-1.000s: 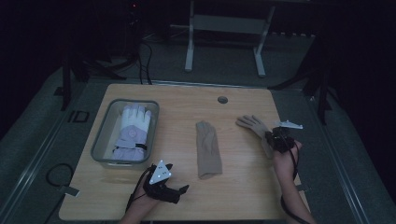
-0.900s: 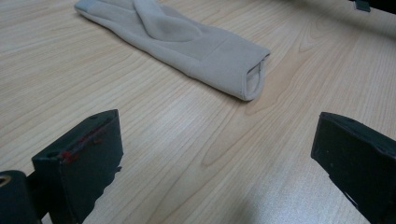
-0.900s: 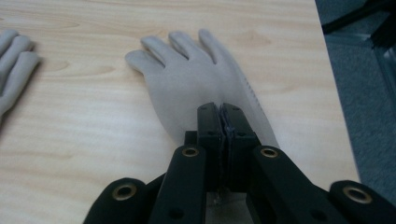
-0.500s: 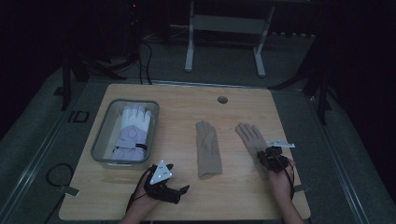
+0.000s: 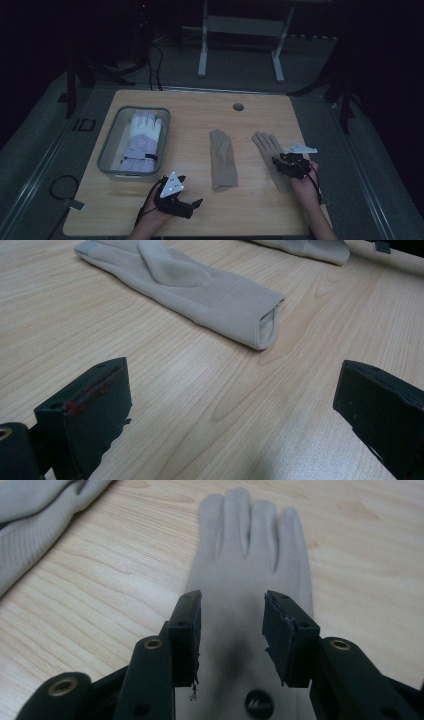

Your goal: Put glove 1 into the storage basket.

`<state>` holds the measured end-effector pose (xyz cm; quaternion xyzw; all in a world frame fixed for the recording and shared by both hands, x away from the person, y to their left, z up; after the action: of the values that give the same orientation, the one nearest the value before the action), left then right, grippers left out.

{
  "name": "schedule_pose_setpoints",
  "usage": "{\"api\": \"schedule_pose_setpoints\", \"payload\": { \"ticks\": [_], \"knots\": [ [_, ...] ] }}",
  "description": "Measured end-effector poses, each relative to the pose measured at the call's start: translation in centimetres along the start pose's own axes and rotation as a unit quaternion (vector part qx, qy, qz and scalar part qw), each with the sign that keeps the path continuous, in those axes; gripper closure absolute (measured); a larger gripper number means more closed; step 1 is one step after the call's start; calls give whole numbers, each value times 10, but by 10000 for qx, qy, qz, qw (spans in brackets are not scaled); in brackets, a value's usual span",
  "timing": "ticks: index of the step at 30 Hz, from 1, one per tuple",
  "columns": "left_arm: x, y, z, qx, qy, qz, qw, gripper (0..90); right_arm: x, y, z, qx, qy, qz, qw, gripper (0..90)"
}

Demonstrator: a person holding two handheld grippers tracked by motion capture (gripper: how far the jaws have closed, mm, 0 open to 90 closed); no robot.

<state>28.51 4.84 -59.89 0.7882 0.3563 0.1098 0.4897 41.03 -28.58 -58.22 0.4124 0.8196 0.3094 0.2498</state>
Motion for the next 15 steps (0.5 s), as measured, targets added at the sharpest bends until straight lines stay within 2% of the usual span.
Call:
{"api": "schedule_pose_setpoints", "payload": {
  "ticks": [3, 8, 10, 11, 15],
  "knots": [
    [0, 0, 0, -13, 2, -12, 10000, 24, -5, 2, 5, -43, 162, -200, 9997, 571],
    [1, -1, 0, 28, 8, 10, 10000, 24, -11, -5, 19, 48, 419, -226, 9989, 572],
    [1, -2, 1, 35, 5, 15, 10000, 24, -11, -9, 25, 148, 436, -262, 9986, 578],
    [0, -2, 1, 38, 2, 17, 10000, 24, -11, -10, 26, 106, 442, -268, 9986, 583],
    [0, -2, 1, 39, -3, 19, 10000, 24, -10, -12, 27, -44, 407, -129, 9991, 697]
  ]
}}
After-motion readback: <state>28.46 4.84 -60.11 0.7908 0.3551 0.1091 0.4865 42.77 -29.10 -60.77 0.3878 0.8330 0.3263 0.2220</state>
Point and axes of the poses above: each handheld gripper's, and its own axes: z roughly forward along the jaws, y roughly out of its top, x roughly to its left, the point moved 8 cm from there along z, roughly forward along the jaws, and after that the axes turned 6 degrees about -z, right-handed, at the moved point
